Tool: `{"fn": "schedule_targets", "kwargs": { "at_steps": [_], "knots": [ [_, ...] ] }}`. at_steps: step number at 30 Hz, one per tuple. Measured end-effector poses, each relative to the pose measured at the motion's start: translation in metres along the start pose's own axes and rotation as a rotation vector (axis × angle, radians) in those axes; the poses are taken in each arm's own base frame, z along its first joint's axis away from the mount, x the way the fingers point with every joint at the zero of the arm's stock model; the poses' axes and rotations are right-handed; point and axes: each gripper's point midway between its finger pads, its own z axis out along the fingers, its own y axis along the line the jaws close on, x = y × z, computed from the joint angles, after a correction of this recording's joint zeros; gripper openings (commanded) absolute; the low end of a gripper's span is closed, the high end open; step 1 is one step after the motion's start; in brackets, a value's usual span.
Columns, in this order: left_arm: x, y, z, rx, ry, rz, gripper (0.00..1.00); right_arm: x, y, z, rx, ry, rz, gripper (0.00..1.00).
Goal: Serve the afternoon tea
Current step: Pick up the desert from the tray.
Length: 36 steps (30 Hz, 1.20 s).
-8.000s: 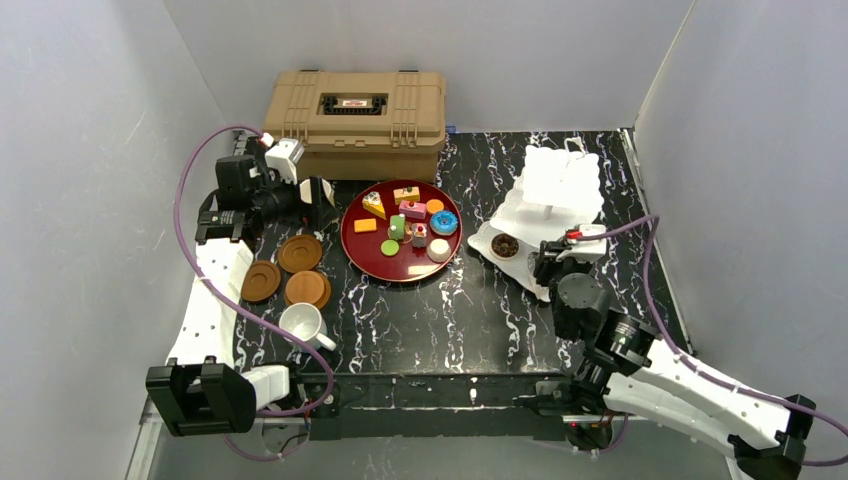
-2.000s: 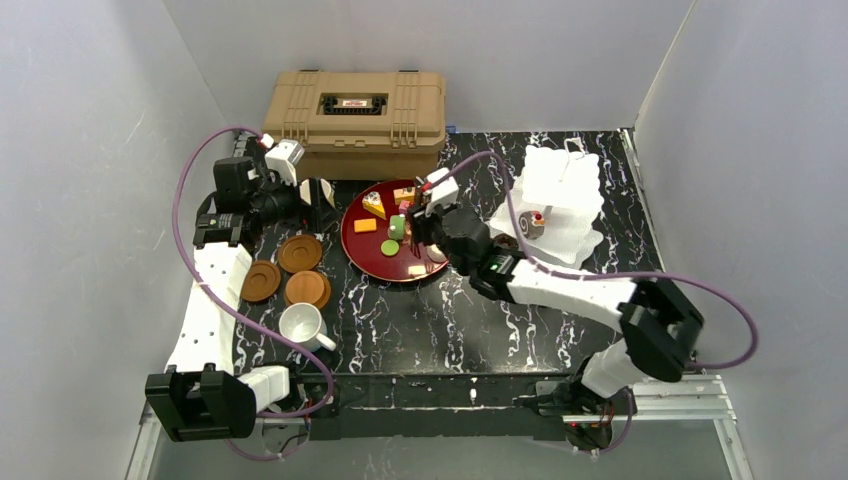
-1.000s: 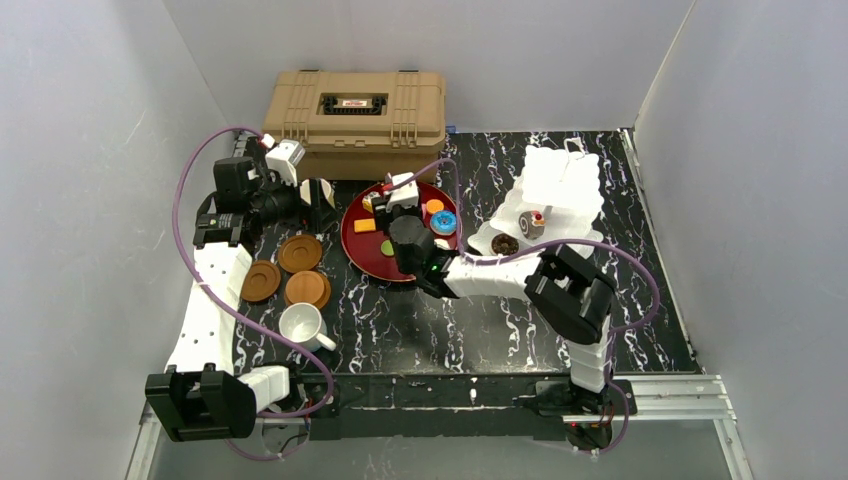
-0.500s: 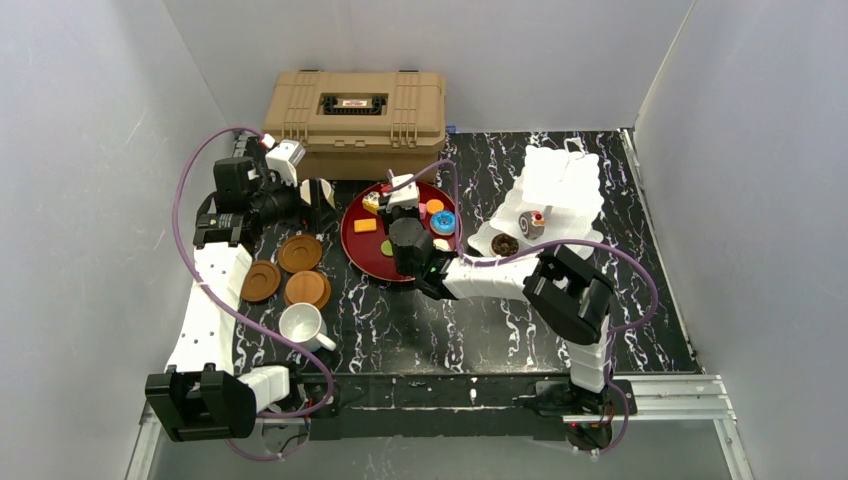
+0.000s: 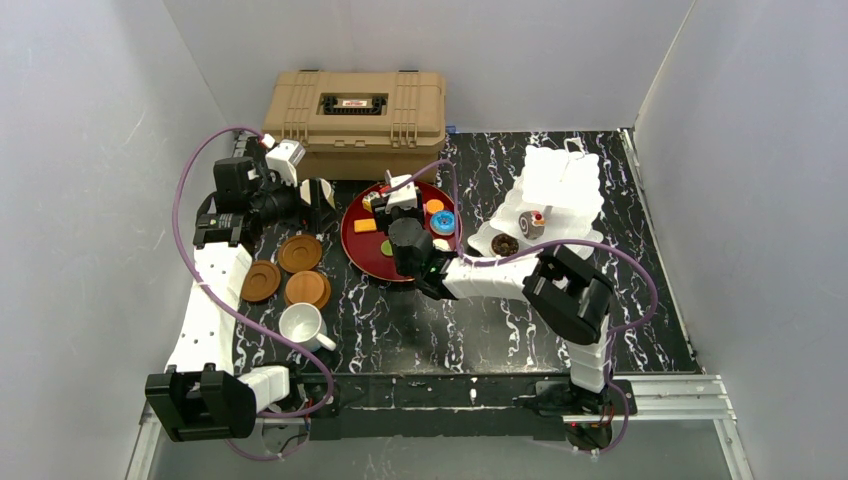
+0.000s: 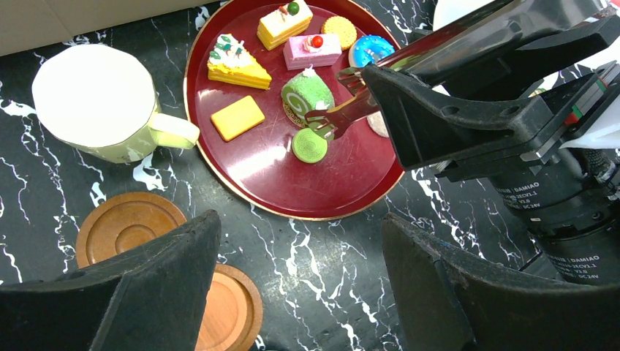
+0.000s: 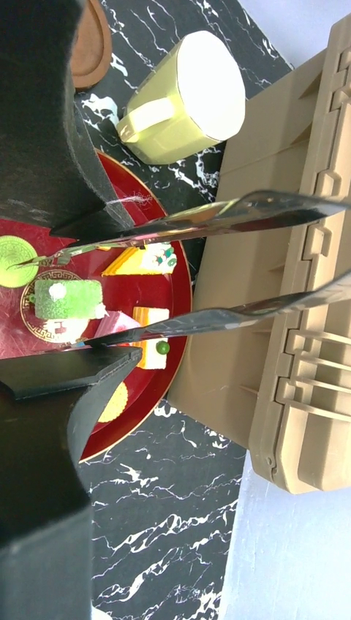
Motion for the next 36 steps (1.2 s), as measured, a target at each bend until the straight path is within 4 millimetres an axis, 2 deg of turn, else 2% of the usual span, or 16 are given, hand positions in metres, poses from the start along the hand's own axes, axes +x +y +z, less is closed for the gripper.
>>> {"fn": "schedule_targets", "kwargs": {
  "at_steps": [8,11,18,22,27,32,36],
  "knots": [
    [0.0,0.0,0.0,0.0,0.0,0.0,0.78,0.019,-0.003,0.008,0.006,0.027,0.0,0.56],
    [0.0,0.0,0.0,0.0,0.0,0.0,0.78,0.025,-0.002,0.014,0.002,0.033,0.003,0.47],
    [0.0,0.0,0.0,0.003,0.0,0.0,0.78,0.023,-0.003,0.022,-0.017,0.032,0.002,0.28],
    [0.0,-0.001,0.0,0.006,-0.001,0.0,0.78,0.016,-0.003,0.02,-0.04,0.029,-0.013,0.24],
    [0.0,-0.002,0.0,0.009,-0.001,0.0,0.78,-0.013,-0.023,-0.005,-0.06,0.018,-0.017,0.24],
    [-0.001,-0.002,-0.001,0.011,-0.003,0.002,0.77,-0.072,-0.055,-0.046,-0.087,-0.033,0.017,0.25],
    [-0.001,-0.003,-0.001,0.013,-0.005,0.003,0.77,-0.12,-0.089,-0.081,-0.091,-0.067,0.056,0.25]
  ]
}}
